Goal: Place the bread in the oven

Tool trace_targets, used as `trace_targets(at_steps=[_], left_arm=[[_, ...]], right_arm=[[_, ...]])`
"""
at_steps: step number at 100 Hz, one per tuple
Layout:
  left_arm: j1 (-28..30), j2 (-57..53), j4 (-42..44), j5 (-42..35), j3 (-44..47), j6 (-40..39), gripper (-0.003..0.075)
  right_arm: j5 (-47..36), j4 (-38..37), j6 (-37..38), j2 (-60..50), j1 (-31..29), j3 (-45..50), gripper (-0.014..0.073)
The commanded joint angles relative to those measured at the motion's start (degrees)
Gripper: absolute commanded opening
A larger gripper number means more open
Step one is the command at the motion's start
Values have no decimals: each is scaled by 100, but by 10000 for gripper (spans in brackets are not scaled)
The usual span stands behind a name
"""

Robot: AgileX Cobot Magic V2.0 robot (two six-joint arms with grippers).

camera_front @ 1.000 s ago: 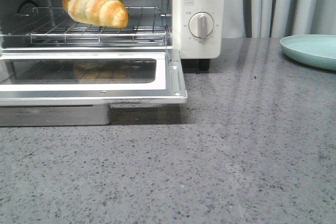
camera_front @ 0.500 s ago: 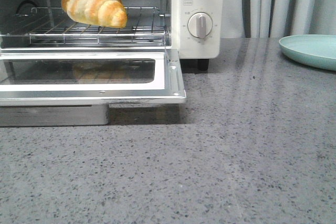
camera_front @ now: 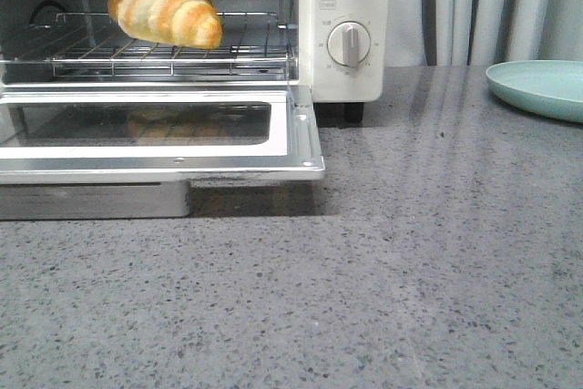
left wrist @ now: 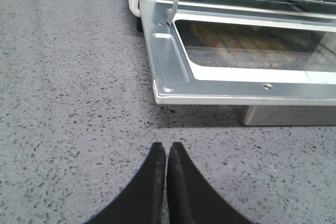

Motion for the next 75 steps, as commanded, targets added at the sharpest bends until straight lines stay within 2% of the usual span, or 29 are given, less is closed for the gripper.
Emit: trace_targets(at_steps=[1, 32, 75], left_arm=[[9, -172, -119, -198, 135, -38, -21], [9, -172, -119, -198, 135, -38, -21], [9, -172, -119, -198, 135, -38, -21]], right_arm=[[-177, -144, 0, -124, -42, 72, -41], [-190, -435, 0, -124, -42, 72, -41], [-180, -434, 0, -124, -42, 72, -41]])
